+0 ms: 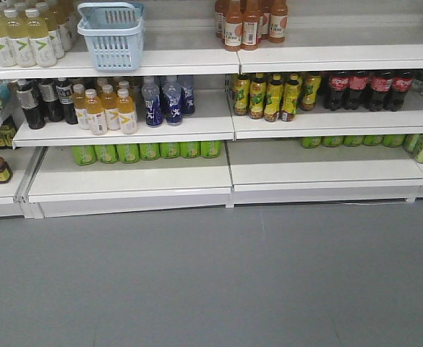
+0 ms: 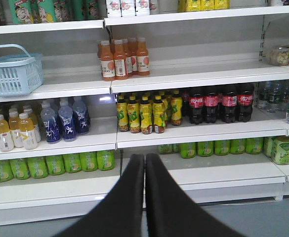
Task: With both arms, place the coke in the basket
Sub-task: 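Drive the base closer to the shelf holding the light-blue basket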
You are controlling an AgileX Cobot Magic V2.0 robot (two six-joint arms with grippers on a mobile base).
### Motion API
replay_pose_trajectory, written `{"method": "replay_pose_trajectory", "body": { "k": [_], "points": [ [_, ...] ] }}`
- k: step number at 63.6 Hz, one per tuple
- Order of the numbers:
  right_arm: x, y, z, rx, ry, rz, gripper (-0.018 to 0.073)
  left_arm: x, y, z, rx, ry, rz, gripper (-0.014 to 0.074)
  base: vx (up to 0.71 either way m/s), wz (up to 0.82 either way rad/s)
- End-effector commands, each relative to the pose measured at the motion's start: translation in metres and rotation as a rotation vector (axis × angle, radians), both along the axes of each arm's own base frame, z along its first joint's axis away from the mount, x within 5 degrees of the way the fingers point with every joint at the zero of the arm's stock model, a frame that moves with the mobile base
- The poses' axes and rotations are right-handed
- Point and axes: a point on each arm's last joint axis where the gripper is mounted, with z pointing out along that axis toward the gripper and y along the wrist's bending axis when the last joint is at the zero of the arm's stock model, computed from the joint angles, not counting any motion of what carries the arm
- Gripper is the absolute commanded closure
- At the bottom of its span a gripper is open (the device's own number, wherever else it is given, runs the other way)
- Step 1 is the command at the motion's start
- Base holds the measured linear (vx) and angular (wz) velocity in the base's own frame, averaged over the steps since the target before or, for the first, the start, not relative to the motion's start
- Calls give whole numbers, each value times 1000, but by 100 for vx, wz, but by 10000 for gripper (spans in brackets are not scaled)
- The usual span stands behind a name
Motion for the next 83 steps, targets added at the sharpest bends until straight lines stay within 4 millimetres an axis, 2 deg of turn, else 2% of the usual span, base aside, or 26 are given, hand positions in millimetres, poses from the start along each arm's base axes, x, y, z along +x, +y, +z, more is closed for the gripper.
{"method": "replay_pose_trajectory", "body": {
  "k": [1, 83],
  "points": [
    [-1, 0, 3, -7, -78, -4, 568, 0, 1, 5, 4, -69, 7, 603, 0, 0],
    [-1, 0, 3, -7, -78, -4, 568, 0, 1, 5, 4, -69, 7, 603, 2, 0]
  ]
}}
